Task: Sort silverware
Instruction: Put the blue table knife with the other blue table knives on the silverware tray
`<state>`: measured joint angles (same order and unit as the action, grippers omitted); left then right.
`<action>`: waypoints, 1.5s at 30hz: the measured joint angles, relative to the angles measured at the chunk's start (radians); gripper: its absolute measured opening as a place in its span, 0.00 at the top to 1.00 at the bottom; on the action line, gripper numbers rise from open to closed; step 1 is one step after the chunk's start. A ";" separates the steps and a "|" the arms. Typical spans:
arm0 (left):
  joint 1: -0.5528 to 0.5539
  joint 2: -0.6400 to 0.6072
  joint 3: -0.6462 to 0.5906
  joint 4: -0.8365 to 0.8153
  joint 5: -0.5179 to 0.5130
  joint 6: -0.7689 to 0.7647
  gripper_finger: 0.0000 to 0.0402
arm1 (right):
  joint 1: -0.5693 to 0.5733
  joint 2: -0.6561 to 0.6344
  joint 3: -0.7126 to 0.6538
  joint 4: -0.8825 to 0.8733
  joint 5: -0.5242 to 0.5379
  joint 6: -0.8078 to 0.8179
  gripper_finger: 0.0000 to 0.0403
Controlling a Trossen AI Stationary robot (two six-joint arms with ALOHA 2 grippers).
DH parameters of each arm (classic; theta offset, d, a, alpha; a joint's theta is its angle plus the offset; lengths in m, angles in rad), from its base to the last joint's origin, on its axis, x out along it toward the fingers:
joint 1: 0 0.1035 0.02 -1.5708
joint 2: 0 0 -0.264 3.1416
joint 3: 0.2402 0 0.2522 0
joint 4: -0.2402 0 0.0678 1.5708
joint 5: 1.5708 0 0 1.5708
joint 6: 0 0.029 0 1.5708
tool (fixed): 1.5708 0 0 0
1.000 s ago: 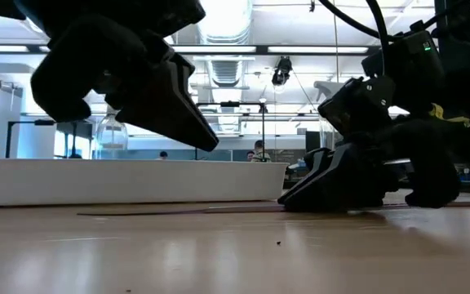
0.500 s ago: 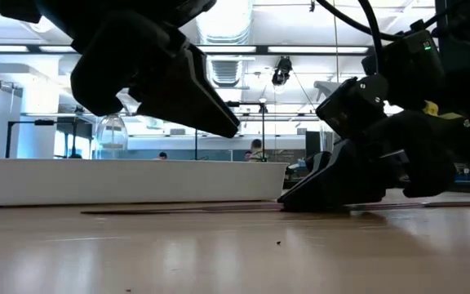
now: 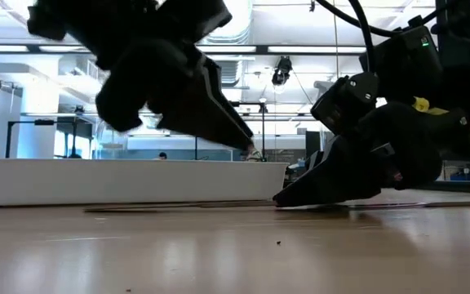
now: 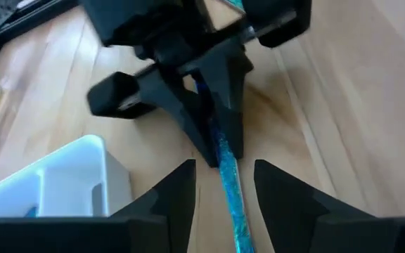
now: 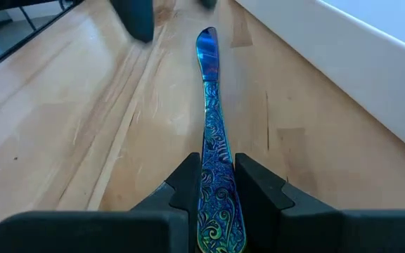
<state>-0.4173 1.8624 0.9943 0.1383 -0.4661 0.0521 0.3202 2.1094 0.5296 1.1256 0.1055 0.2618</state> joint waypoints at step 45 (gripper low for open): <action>0.037 0.170 0.003 0.082 -0.112 0.001 0.67 | -0.002 -0.064 0.034 -0.101 0.019 0.145 0.86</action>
<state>-0.3807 2.0323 0.9977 0.2199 -0.5780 0.0533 0.3180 2.0450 0.5640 1.0248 0.1242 0.4072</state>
